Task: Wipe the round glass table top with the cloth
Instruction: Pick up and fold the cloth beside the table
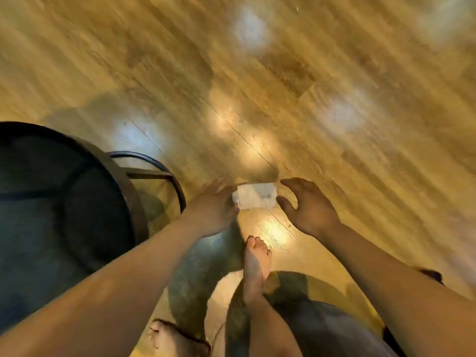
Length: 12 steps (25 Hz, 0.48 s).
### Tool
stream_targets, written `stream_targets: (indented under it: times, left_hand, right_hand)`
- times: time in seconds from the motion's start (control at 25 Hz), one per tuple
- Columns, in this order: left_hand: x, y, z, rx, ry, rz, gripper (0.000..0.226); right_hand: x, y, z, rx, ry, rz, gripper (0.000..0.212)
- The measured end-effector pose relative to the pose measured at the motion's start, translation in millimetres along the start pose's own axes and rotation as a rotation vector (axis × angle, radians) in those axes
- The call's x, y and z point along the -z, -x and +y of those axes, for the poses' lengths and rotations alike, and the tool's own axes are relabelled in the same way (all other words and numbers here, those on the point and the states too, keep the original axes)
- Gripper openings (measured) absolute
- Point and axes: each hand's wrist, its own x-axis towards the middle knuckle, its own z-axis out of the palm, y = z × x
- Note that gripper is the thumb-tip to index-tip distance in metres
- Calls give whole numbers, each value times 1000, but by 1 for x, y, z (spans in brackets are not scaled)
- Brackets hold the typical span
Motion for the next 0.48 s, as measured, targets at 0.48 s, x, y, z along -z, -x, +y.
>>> stream_targets:
  times: [0.48]
  left_hand:
    - [-212,-181,-68,-65,-224,-51,69]
  right_hand:
    - [-217,-145,122,236,429,-83,56]
